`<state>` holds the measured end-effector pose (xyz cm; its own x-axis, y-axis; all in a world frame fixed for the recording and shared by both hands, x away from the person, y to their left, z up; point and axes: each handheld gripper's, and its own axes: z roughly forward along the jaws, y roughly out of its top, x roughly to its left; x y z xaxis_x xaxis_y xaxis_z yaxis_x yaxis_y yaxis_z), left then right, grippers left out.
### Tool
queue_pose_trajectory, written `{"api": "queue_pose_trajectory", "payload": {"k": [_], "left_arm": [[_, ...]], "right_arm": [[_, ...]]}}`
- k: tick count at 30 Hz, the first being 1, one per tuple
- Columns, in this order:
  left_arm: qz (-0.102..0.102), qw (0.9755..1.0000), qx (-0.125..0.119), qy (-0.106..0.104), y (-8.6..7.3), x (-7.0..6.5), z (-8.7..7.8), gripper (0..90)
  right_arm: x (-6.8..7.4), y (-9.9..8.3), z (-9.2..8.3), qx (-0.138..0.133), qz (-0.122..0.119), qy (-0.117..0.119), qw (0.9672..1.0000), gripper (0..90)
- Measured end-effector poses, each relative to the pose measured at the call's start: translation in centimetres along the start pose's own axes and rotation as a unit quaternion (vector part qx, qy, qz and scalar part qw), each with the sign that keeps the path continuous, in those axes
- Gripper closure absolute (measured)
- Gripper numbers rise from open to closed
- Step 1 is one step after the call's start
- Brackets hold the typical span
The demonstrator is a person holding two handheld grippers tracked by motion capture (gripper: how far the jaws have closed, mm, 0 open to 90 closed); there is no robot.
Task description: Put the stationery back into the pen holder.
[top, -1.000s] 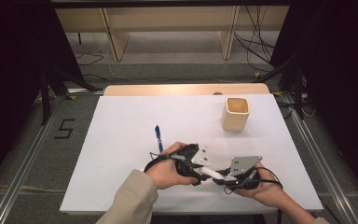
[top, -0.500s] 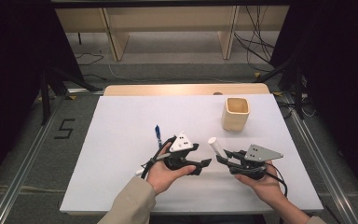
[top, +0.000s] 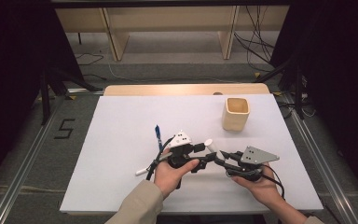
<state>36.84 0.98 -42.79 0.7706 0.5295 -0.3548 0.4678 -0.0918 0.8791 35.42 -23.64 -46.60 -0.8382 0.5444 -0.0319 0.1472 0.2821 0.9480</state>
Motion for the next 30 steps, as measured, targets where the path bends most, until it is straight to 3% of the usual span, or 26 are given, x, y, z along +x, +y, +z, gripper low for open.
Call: {"api": "queue_pose_trajectory", "payload": {"k": [3,7,22,30], "left_arm": [[-0.015,0.9998,-0.007,-0.009,-0.01,-0.05,0.14,44.6],[-0.032,0.9993,-0.013,-0.016,-0.15,0.03,0.38,48.2],[-0.055,0.9979,-0.033,-0.01,-0.54,0.44,0.68,62.2],[-0.06,0.9971,-0.042,-0.02,-0.58,0.41,0.67,66.0]], "right_arm": [[0.1,0.02,0.03,0.009,-0.003,0.003,1.0,71.1],[0.22,0.03,0.2,-0.002,-0.003,-0.001,1.0,71.1],[0.37,0.06,0.38,-0.001,-0.01,-0.003,0.9999,71.1],[0.4,0.11,0.33,0.005,-0.017,-0.004,0.9998,71.1]]}}
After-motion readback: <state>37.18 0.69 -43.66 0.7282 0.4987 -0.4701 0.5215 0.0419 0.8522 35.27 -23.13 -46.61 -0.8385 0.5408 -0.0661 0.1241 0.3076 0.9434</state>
